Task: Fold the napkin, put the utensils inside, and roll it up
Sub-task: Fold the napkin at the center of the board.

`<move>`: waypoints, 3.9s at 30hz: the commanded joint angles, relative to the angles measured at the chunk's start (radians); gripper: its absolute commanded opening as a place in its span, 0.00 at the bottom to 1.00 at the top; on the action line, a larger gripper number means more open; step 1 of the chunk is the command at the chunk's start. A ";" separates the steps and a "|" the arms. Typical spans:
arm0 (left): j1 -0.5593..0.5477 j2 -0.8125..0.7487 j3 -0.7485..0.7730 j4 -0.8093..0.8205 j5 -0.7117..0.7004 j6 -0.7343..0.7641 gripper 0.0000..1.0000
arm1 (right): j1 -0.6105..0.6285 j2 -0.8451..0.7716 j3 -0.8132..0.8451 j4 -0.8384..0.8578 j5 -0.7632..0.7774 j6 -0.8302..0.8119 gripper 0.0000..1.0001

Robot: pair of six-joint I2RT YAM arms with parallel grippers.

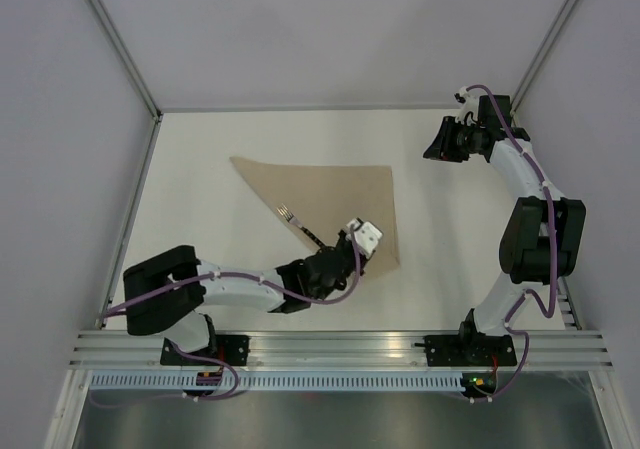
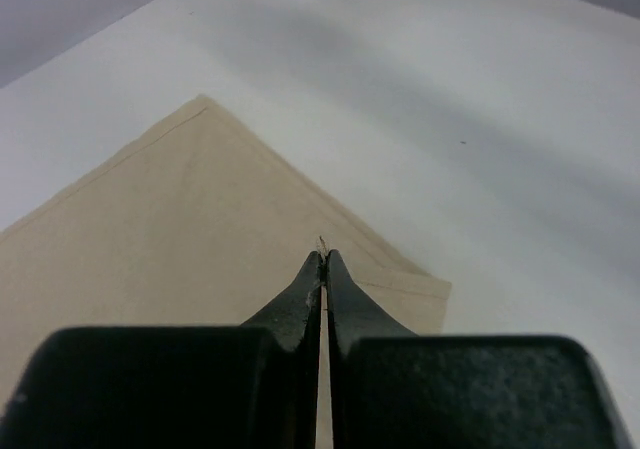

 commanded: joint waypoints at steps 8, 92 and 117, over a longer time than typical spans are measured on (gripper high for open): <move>0.374 -0.214 -0.170 -0.106 0.138 -0.429 0.02 | -0.001 -0.031 0.004 0.017 -0.026 0.022 0.34; 1.287 0.258 0.345 -0.496 0.554 -0.661 0.55 | 0.070 -0.011 0.024 -0.001 0.002 -0.015 0.34; 1.287 0.474 0.697 -0.892 0.456 -0.718 0.47 | 0.070 0.003 0.019 0.000 -0.004 -0.016 0.33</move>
